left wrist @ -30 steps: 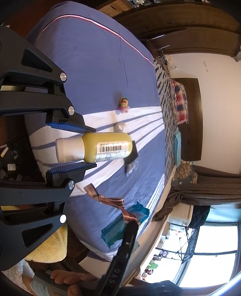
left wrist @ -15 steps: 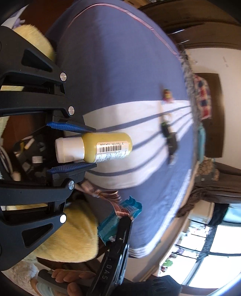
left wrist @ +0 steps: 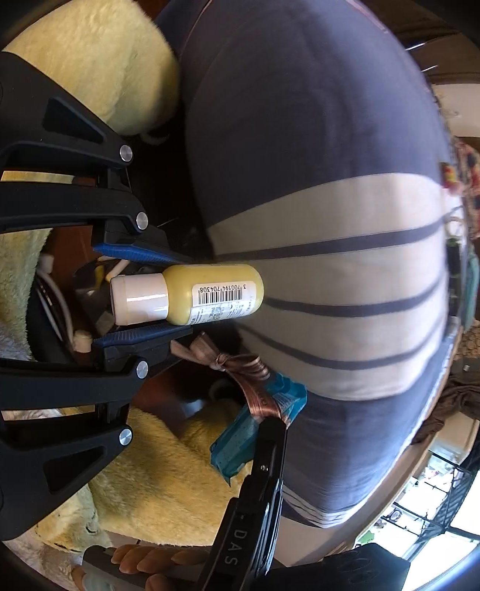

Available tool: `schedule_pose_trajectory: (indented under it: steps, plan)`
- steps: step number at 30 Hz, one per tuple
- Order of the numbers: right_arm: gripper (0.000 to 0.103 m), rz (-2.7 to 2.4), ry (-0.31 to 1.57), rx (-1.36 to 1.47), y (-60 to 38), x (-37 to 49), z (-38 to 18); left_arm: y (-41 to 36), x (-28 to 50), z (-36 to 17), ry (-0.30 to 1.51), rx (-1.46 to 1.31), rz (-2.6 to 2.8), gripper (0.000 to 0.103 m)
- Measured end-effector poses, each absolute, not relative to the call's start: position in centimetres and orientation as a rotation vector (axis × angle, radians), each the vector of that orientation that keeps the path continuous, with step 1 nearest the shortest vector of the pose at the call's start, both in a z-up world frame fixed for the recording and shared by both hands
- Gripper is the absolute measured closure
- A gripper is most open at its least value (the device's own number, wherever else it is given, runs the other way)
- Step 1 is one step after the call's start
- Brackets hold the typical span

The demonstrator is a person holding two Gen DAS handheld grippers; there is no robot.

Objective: Collect trash
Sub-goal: 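Carry the yellow bottle and blue wrapper down over the black bin with both tools, then open both tools to drop the bottle and wrapper into the bin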

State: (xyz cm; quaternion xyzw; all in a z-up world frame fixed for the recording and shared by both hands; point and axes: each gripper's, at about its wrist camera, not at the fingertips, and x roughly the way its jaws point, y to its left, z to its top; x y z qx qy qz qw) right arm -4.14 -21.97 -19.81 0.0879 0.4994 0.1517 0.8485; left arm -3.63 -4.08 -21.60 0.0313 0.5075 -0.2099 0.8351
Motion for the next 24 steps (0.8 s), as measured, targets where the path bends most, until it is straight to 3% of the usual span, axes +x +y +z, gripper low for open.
schedule_pose_trajectory:
  steps: [16, 24]
  plan:
    - [0.097, 0.305, 1.275, 0.249, -20.4, -2.2, -27.5, -3.3, -1.0, -30.0, 1.324, -0.025, -0.46, 0.074]
    - [0.094, 0.297, 1.341, 0.226, -19.1, -1.0, -29.3, -3.8, -0.2, -31.6, 1.381, -0.025, -0.454, 0.074]
